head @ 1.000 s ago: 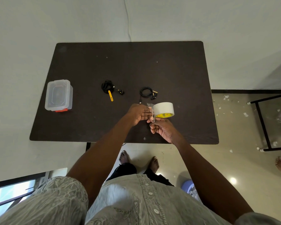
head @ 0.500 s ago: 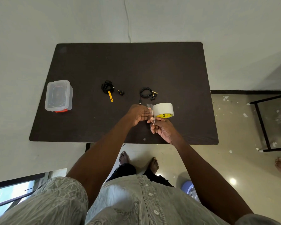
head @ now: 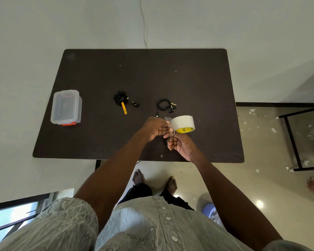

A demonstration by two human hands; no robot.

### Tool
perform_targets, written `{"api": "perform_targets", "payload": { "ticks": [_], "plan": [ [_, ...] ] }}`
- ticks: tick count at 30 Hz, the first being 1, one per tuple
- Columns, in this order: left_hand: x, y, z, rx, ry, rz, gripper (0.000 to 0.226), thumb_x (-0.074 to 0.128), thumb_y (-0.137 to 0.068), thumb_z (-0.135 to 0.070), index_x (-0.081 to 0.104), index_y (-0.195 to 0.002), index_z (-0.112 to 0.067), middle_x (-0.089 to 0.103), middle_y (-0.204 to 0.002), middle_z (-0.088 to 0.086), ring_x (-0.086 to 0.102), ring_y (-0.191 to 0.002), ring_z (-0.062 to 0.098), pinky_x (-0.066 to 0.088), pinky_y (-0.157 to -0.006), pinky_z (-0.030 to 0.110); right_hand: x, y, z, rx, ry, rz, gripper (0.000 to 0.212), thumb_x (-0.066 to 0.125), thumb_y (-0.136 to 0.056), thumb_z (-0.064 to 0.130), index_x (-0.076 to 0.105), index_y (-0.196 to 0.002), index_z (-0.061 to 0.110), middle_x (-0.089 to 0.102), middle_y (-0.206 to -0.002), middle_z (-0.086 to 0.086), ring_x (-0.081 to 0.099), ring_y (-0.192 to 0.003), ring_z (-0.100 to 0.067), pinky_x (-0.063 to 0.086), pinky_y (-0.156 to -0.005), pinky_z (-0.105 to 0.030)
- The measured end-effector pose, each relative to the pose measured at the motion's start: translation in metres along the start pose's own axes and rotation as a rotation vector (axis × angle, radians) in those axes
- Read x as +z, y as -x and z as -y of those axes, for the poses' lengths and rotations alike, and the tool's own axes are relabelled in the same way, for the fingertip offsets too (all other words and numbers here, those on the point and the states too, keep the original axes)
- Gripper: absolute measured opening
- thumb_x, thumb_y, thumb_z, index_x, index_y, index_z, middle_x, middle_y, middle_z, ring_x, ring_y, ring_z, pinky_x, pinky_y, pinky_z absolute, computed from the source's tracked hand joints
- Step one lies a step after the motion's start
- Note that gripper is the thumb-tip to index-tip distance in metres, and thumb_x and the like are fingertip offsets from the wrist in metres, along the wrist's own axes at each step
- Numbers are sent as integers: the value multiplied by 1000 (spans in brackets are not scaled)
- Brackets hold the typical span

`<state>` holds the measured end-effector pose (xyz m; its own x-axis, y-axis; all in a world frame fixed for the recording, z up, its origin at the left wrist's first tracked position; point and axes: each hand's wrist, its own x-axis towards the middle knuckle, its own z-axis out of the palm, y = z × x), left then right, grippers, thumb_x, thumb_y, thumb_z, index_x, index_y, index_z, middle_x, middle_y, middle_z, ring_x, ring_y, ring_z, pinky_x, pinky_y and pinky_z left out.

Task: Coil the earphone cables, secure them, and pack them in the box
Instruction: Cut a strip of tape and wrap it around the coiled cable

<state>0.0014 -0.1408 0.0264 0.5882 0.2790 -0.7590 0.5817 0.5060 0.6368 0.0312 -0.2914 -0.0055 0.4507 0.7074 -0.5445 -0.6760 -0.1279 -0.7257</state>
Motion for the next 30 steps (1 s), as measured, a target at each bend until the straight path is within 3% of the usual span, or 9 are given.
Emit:
{"api": "perform_targets", "payload": {
  "ticks": [5,14,21,25,30],
  "plan": [
    [0,-1,2,20,-21,-12,12,58,-89,4,60,-81,-4,65,-81,16,64,-71,24,54,-80,38,0,0,0,-21,7,-6,24,62,-93,26,68,-93,2,56,-64,-8,54,-58,-16,48,-55,-26],
    [1,0,1,39,-36,-13,15,57,-88,5,60,-78,-6,65,-79,15,64,-67,21,55,-67,30,1,-2,0,-13,21,-41,22,60,-95,22,65,-81,5,54,-60,-8,51,-53,-17,45,-51,-26],
    [0,-2,2,24,-7,-22,13,56,-89,6,59,-80,-3,66,-82,16,66,-76,23,56,-72,34,-2,-1,-2,-16,2,-37,11,63,-92,12,66,-85,4,57,-59,-7,52,-53,-17,46,-50,-26],
    [1,-3,2,18,-23,-21,13,55,-90,5,60,-81,-3,67,-85,17,67,-78,24,56,-75,35,-1,0,0,-11,-10,-32,14,63,-93,14,65,-83,4,55,-58,-7,51,-52,-16,45,-49,-26],
    [2,-1,0,22,-38,2,14,56,-90,5,61,-80,-4,69,-79,14,69,-70,20,57,-66,29,3,1,9,20,15,-40,35,59,-93,34,61,-78,2,54,-54,-8,48,-46,-19,42,-47,-27]
  ]
}}
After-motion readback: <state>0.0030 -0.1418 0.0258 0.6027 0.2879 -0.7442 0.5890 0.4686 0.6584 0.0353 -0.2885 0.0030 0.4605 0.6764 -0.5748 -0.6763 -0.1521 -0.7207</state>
